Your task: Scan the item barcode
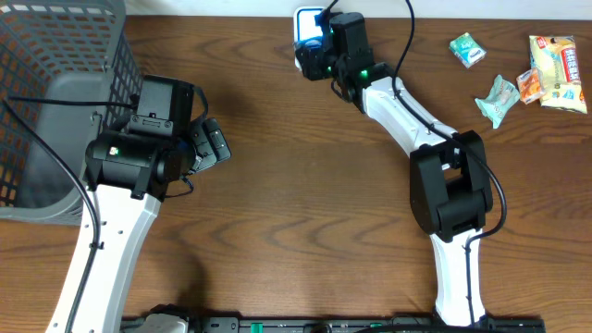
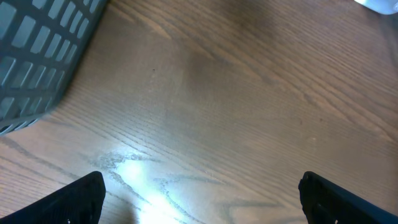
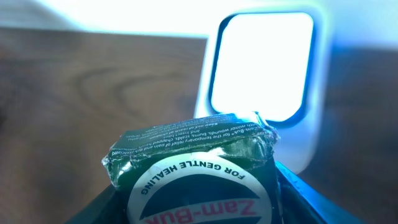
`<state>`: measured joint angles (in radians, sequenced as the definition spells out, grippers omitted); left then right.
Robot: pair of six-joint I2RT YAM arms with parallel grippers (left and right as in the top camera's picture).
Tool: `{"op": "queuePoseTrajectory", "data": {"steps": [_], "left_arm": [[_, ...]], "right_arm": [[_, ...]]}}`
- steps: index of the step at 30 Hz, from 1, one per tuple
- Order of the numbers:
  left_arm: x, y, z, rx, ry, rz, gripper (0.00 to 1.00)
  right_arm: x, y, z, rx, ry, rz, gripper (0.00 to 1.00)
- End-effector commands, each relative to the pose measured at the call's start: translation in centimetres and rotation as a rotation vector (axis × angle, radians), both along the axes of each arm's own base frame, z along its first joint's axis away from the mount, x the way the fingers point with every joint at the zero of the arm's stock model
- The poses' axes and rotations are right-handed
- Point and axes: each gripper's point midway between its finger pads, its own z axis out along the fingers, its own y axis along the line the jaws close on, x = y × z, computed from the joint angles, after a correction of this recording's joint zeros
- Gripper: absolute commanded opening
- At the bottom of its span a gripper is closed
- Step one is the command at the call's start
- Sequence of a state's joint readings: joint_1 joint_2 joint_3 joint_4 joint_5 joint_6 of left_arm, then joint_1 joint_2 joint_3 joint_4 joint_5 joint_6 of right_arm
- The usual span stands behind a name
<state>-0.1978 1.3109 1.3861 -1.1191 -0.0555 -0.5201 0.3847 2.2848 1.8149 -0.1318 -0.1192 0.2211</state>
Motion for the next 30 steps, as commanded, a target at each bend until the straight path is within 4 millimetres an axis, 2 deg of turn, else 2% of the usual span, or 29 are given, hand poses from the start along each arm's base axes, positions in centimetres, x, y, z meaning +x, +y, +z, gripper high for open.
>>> {"op": "queuePoseTrajectory", "data": {"steps": [1,7,11,15,18,21,30], "left_arm": [[0.0,0.3,0.2,0.007,-0.005,0.009,0.98],[0.0,0.3,0.2,0.007,-0.005,0.009,0.98],[0.0,0.3,0.2,0.007,-0.005,0.009,0.98],[0.0,0.3,0.2,0.007,-0.005,0.009,0.98],[0.0,0.3,0.2,0.007,-0.005,0.009,0.98],[0.0,0.3,0.2,0.007,-0.005,0.009,0.98],[0.0,0.3,0.2,0.007,-0.005,0.009,0.97]], "right_arm": [[1.8,-1.6,1.2,-0.155,-0.131,-0.056,0.43],[3.9,-1.5,5.0,-0.151,-0.325,-0.076,0.41],[5.0,-1.0,6.3,-0.107,-0.420,-0.090,0.41],[5.9,-0.3,6.0,-0.067,-0.501,-0.098,0.38],[6.5,0.3,5.2,-0.037,-0.559,-0.102,0.34],[6.7,0.4,4.6,-0.005,-0.573,-0.114,0.35],[6.8,0.5,4.3,0.005,-0.594,-0.116,0.37]]}}
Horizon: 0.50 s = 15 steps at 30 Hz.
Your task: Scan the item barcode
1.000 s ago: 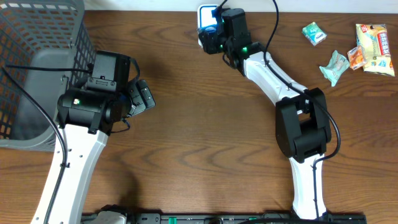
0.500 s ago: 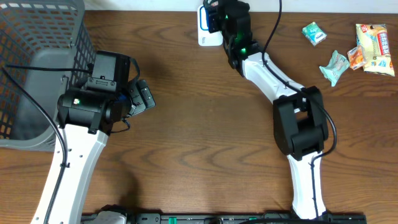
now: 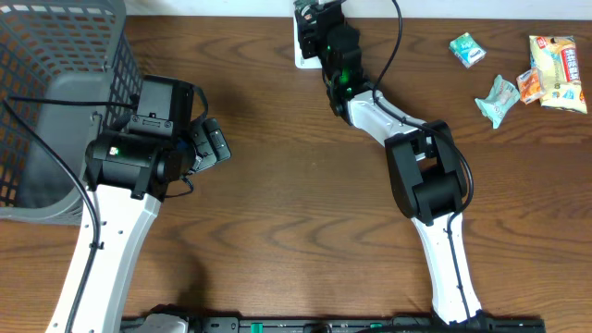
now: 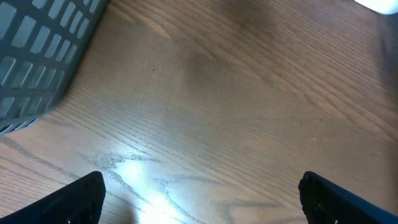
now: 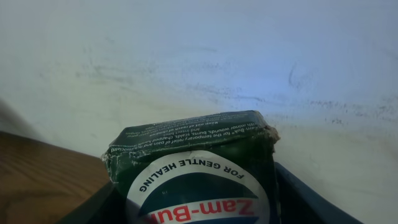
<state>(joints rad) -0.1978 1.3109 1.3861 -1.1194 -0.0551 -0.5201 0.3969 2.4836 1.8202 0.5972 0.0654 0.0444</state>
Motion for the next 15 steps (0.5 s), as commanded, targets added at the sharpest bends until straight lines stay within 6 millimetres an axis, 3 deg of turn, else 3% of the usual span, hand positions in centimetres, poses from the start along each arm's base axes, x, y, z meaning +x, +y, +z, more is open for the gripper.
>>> {"op": "queuePoseTrajectory", "data": {"steps": [1,6,10,15], "left_arm": [[0.0,0.3,0.2,0.007,-0.005,0.009,0.97],[0.0,0.3,0.2,0.007,-0.005,0.009,0.98],[0.0,0.3,0.2,0.007,-0.005,0.009,0.98],[0.0,0.3,0.2,0.007,-0.005,0.009,0.98]], "right_arm": [[0.1,0.2,0.4,0.013,-0.006,-0.006,0.37],[0.0,0.2,-0.3,0.003,0.019,-0.007,0.36],[0.1,-0.1,0.3,0.006,0.014,-0.011,0.36],[0.8,-3.5,3.1,0.070,0.033,-0.065,0.35]]}}
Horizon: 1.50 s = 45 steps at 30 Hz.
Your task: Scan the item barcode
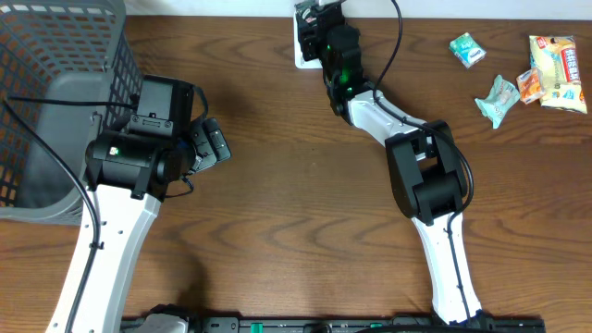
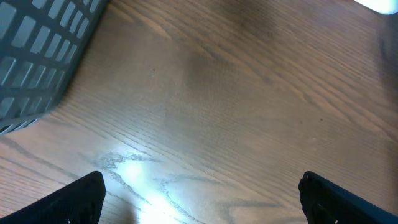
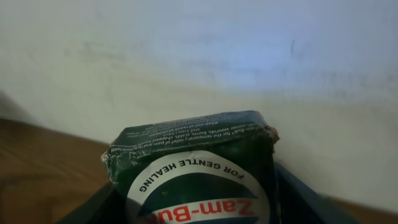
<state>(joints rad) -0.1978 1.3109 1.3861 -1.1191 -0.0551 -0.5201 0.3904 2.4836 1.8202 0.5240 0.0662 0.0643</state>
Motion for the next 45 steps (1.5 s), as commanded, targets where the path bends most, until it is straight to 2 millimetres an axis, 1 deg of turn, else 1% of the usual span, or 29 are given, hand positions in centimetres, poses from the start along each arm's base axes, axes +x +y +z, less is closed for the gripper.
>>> {"op": "queuePoseTrajectory", "data": {"steps": [1,4,7,9,10,12,13,14,17,20,24,25,27,29,35,36,39,41,43,45], "left_arm": [[0.0,0.3,0.2,0.007,-0.005,0.009,0.98],[0.0,0.3,0.2,0.007,-0.005,0.009,0.98],[0.0,0.3,0.2,0.007,-0.005,0.009,0.98],[0.0,0.3,0.2,0.007,-0.005,0.009,0.98],[0.0,0.3,0.2,0.007,-0.005,0.009,0.98],[0.0,0.3,0.2,0.007,-0.005,0.009,0.97],[0.0,0.3,0.2,0.007,-0.005,0.009,0.98],[0.0,0.3,0.2,0.007,-0.005,0.009,0.98],[0.0,0.3,0.2,0.007,-0.005,0.009,0.98],[0.0,0.3,0.2,0.007,-0.005,0.009,0.98],[0.0,0.3,0.2,0.007,-0.005,0.009,0.98],[0.0,0.3,0.2,0.007,-0.005,0.009,0.98],[0.0,0.3,0.2,0.007,-0.005,0.009,0.98],[0.0,0.3,0.2,0.007,-0.005,0.009,0.98],[0.0,0.3,0.2,0.007,-0.005,0.009,0.98],[0.0,0.3,0.2,0.007,-0.005,0.009,0.98],[0.0,0.3,0.2,0.007,-0.005,0.009,0.97],[0.0,0.3,0.2,0.007,-0.005,0.009,0.98],[0.0,0.3,0.2,0.007,-0.005,0.009,0.98],[0.0,0.3,0.2,0.007,-0.005,0.009,0.98]], "right_arm": [[1.0,-4.2,5.6,0.087,-0.039,-0.076,0.35],[1.4,-8.1,7.9,0.081,-0.026,-0.132,0.34],[1.4,-13.0,9.4,0.063,0.021,-0.204,0.33],[1.2,-16.3,9.7,0.050,0.063,-0.255,0.33],[1.1,-18.1,9.5,0.042,0.092,-0.282,0.34],[0.8,-21.3,8.4,0.019,0.154,-0.329,0.35],[0.5,-22.6,7.7,0.002,0.185,-0.347,0.36],[0.2,-24.3,6.7,-0.021,0.226,-0.375,0.37],[-1.4,-29.6,3.8,-0.076,0.352,-0.511,0.37],[-3.4,-34.6,1.8,-0.119,0.455,-0.636,0.39],[-5.1,-38.2,0.3,-0.147,0.537,-0.681,0.45],[-5.8,-39.2,-0.3,-0.149,0.570,-0.697,0.50],[-6.6,-40.1,-0.9,-0.150,0.605,-0.710,0.54],[-7.1,-40.6,-1.2,-0.152,0.628,-0.717,0.57],[-7.8,-40.7,-1.9,-0.158,0.668,-0.717,0.82],[-7.9,-40.6,-2.0,-0.159,0.675,-0.715,0.99],[-8.1,-40.2,-2.2,-0.160,0.689,-0.703,0.99],[-8.5,-39.8,-1.8,-0.164,0.700,-0.697,0.99],[-9.1,-39.4,-0.7,-0.166,0.704,-0.692,0.99],[-9.8,-38.9,1.3,-0.167,0.696,-0.685,0.99]]}}
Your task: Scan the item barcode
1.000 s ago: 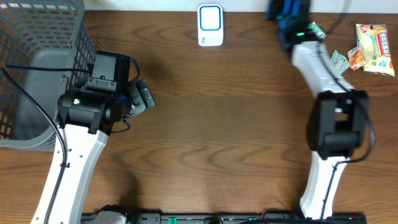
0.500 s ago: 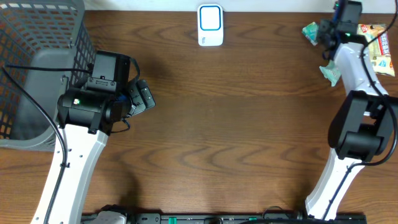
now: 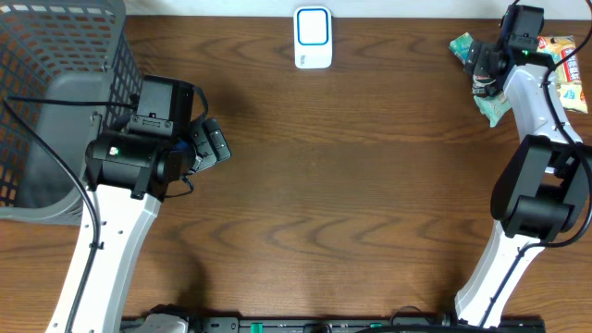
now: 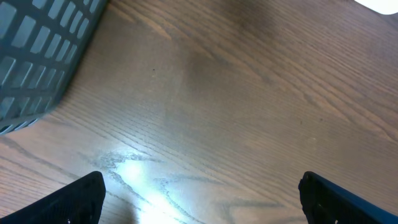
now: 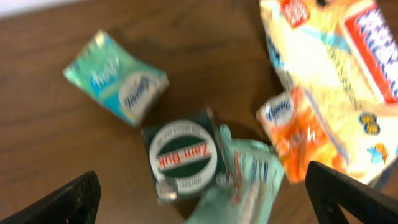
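Note:
The dark green Zam-Buk box [image 5: 185, 158] lies flat on the table, label up, among the snack packets at the far right. My right gripper [image 5: 205, 208] hangs open just above it, its fingers [image 5: 78, 199] wide apart and touching nothing. In the overhead view the right gripper [image 3: 483, 67] is at the back right corner. The white scanner [image 3: 313, 37] with its blue-rimmed window stands at the back middle, with nothing near it. My left gripper [image 4: 202, 202] is open over bare wood and stands beside the basket in the overhead view [image 3: 215, 143].
A grey mesh basket [image 3: 55, 102] fills the back left, and its corner [image 4: 37, 56] shows in the left wrist view. Round the box lie a mint packet [image 5: 118, 87], a teal pouch [image 5: 249, 183], an orange packet [image 5: 292, 130] and a large snack bag [image 5: 336, 68].
My right gripper was shut on the Zam-Buk box behind the scanner; now it is open at the far right and the box lies on the table among the packets. The left arm has not moved.
The right gripper first held the box in front of the scanner's lit window. Then it held it past the scanner, facing the wall, at two moments. Now the box lies let go among the snack packets at the right. The left gripper stayed open throughout.

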`<state>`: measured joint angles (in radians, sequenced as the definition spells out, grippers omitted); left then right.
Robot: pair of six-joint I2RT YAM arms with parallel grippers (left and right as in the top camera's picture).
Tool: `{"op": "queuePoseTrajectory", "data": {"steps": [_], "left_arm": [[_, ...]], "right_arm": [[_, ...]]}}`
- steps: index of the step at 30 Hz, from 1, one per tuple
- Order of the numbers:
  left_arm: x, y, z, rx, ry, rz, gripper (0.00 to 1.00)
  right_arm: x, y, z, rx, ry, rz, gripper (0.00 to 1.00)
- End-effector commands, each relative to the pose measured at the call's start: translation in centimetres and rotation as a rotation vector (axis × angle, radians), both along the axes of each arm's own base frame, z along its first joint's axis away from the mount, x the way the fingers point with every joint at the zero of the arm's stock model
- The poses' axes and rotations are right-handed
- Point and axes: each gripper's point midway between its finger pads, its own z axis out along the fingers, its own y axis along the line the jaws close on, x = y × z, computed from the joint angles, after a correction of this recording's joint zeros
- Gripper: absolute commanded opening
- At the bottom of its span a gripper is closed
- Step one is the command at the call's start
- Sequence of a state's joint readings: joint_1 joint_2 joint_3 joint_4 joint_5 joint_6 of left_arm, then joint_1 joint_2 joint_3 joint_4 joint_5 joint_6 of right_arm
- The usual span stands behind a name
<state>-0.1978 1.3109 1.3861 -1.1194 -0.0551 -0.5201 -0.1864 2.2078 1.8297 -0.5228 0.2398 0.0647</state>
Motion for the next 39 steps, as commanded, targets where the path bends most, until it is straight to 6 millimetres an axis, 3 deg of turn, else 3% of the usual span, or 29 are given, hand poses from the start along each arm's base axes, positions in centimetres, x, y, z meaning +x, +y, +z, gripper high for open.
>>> {"op": "queuePoseTrajectory", "data": {"steps": [1,5,9,14,19,25,31,35,39], "left_arm": [[0.0,0.3,0.2,0.007,-0.005,0.009,0.98],[0.0,0.3,0.2,0.007,-0.005,0.009,0.98],[0.0,0.3,0.2,0.007,-0.005,0.009,0.98],[0.0,0.3,0.2,0.007,-0.005,0.009,0.98],[0.0,0.3,0.2,0.007,-0.005,0.009,0.98],[0.0,0.3,0.2,0.007,-0.005,0.009,0.98],[0.0,0.3,0.2,0.007,-0.005,0.009,0.97],[0.0,0.3,0.2,0.007,-0.005,0.009,0.97],[0.0,0.3,0.2,0.007,-0.005,0.009,0.98]], "right_arm": [[-0.7,1.7,5.8,-0.013,-0.067,0.028,0.99],[-3.5,3.7,10.9,0.047,-0.100,0.051,0.99],[-8.5,6.8,15.1,0.182,-0.085,0.069,0.99],[-15.1,8.9,18.1,0.288,-0.041,-0.027,0.99],[-19.6,12.2,19.9,0.267,-0.031,0.075,0.99],[-25.0,15.2,19.3,0.265,-0.032,0.179,0.99],[-29.8,17.6,15.9,0.344,0.039,0.261,0.99],[-32.5,17.7,13.1,0.369,0.151,0.255,0.99],[-33.8,17.6,11.6,0.371,0.228,0.240,0.99]]}}
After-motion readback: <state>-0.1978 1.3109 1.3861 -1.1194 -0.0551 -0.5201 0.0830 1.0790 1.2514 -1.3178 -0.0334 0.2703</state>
